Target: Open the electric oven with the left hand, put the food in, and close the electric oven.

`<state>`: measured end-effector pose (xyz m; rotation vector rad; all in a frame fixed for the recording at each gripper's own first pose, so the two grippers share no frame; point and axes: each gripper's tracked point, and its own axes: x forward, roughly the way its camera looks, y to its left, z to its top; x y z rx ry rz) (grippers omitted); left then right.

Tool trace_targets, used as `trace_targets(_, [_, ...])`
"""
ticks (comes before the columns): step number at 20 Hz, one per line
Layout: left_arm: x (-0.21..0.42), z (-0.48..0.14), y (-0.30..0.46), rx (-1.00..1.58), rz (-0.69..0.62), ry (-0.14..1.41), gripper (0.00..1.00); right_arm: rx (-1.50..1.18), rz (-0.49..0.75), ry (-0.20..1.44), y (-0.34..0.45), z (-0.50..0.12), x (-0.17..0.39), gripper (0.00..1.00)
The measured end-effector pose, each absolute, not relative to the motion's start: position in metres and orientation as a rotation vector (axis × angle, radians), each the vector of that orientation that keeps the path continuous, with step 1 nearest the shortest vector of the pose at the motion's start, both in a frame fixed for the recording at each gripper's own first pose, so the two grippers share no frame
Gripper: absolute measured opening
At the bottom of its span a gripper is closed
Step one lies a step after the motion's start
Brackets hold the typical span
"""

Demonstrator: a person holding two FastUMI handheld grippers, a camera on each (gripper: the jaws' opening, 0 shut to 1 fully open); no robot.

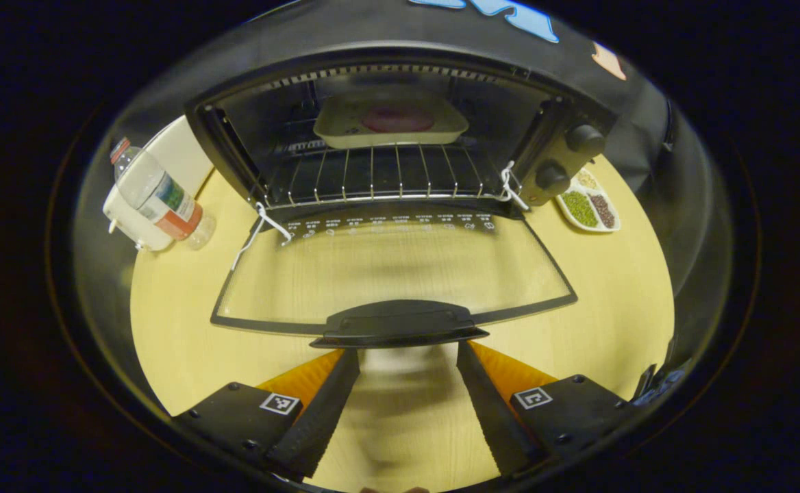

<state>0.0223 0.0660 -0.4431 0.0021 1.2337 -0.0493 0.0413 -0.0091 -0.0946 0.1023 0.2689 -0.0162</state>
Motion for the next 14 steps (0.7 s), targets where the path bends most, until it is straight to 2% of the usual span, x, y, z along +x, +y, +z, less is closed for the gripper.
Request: trace_targets(14, [0.044,-0.404,0.072,0.015,-0.034,1.111,0.98,0.111,0.001,0.257,-0.003,-0.092,0.041,0.91])
